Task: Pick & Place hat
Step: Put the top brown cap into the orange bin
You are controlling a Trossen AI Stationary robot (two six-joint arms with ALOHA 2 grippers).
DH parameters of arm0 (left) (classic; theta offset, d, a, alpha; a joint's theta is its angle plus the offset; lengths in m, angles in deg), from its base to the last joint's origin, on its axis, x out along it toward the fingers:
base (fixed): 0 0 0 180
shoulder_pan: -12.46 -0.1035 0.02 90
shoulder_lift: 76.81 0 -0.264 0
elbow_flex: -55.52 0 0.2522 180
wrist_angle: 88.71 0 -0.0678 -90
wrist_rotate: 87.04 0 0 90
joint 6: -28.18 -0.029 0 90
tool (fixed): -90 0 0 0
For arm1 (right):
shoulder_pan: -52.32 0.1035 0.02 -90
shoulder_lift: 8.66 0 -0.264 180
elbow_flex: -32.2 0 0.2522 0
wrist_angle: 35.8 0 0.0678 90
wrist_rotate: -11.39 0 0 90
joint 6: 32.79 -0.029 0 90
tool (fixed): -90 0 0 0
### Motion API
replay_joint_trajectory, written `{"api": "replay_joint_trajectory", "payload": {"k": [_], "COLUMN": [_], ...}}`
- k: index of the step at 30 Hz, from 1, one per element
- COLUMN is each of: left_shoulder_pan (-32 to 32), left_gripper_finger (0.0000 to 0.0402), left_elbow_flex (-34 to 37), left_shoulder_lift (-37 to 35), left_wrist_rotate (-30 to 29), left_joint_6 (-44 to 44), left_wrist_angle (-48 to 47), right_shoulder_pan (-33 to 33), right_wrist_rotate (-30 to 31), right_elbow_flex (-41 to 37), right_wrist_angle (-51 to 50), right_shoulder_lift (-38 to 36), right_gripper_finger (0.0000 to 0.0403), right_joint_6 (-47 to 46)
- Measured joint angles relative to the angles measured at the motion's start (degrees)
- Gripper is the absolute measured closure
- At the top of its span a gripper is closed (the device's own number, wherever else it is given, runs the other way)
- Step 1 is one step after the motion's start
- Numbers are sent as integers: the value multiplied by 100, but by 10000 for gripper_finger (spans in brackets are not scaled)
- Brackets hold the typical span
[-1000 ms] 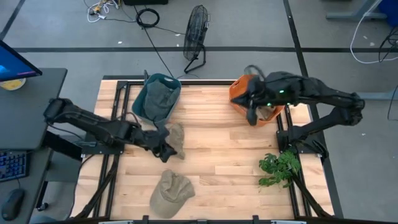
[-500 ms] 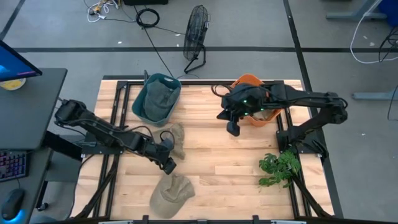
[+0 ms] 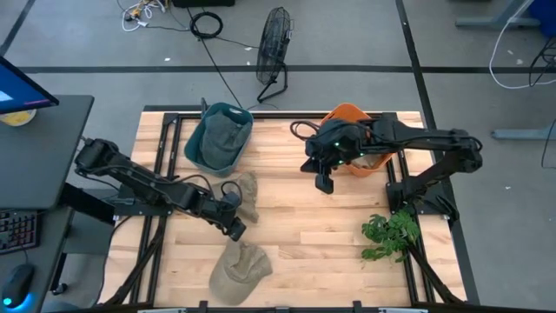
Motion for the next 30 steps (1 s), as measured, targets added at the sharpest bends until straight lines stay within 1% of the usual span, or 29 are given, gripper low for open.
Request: {"api": "replay_joint_trajectory", "payload": {"k": [2,4,6,10,13,18,23,27,30], "left_shoulder_pan": [0,-4,-2,0,0,81,76,39,39], "left_gripper_finger": [271,263,255,251,257,266,268,268,268], "left_elbow_flex": [-3,6,2,2,2,2,2,2,2], "left_shoulder_lift": [-13,-63,-125,-484,-827,-1387,-1871,-2186,-2384], "left_wrist_rotate": [30,114,193,212,212,134,-307,-794,-968], "left_joint_6": [-68,-120,-140,-212,-306,-547,-865,-1118,-1206], "left_wrist_angle": [-26,-185,-152,-218,-446,-867,-1008,-937,-916], "right_shoulder_pan": [35,85,159,342,485,665,710,706,702], "right_wrist_rotate": [2,4,1,141,303,411,421,833,1020], "right_elbow_flex": [-2,-2,-2,-2,-2,-2,-2,-2,-2], "right_wrist_angle": [58,130,299,611,852,1306,1855,2374,2645], "right_shoulder_lift": [78,183,330,715,1056,1671,2290,2737,2994], "right_gripper_finger": [355,329,302,253,230,220,219,222,227], "right_joint_6": [66,85,31,-77,-259,-512,-730,-771,-839]}}
